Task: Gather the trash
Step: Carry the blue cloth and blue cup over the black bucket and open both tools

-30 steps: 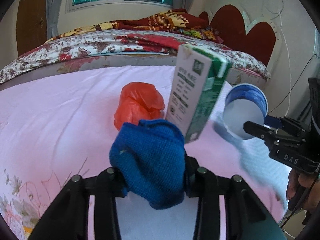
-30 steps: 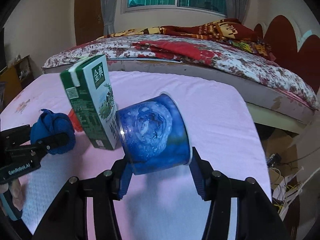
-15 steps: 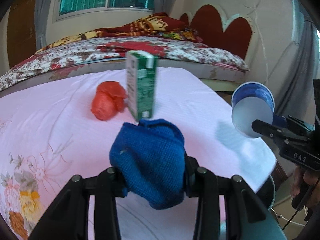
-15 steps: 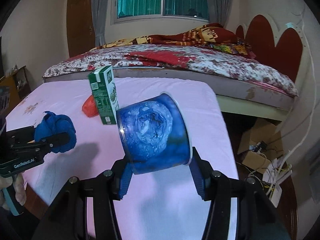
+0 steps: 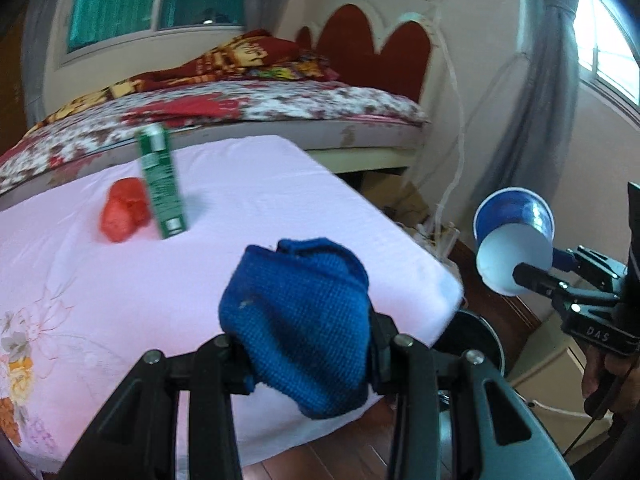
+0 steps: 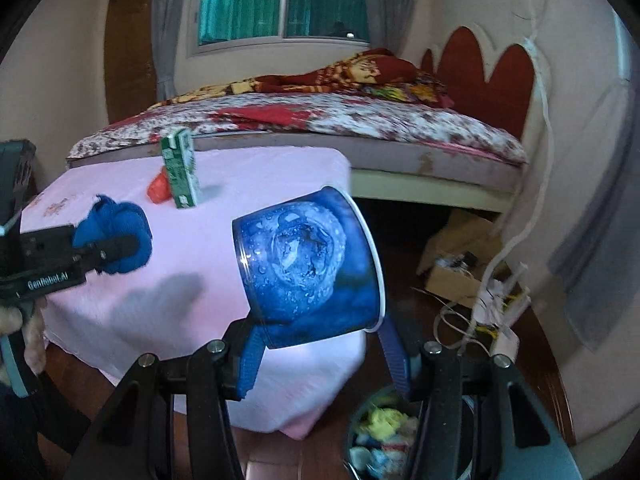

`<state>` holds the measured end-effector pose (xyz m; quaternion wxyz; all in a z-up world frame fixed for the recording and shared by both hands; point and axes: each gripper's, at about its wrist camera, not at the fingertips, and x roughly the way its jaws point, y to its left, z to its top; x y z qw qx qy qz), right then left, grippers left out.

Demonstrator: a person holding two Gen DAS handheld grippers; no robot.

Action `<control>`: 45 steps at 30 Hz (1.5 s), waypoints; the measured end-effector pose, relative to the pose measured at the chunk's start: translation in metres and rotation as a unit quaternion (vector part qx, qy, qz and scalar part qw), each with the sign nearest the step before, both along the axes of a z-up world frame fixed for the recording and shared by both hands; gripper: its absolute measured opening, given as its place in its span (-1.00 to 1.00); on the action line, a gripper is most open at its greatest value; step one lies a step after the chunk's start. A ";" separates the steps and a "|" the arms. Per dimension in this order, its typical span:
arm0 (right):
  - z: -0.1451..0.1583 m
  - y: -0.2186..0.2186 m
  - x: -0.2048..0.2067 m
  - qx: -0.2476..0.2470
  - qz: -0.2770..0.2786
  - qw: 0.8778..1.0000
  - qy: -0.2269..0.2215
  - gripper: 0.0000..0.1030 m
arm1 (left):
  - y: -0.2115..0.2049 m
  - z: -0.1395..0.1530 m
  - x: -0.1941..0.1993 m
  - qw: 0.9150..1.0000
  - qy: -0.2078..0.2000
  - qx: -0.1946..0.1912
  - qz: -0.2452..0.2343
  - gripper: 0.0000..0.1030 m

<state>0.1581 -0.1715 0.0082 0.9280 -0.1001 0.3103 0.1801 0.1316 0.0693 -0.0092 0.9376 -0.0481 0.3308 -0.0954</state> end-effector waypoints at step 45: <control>-0.157 -0.206 -0.029 0.001 -0.154 0.976 0.153 0.07 | -0.238 -0.109 0.023 0.960 0.135 0.029 -0.243 -0.23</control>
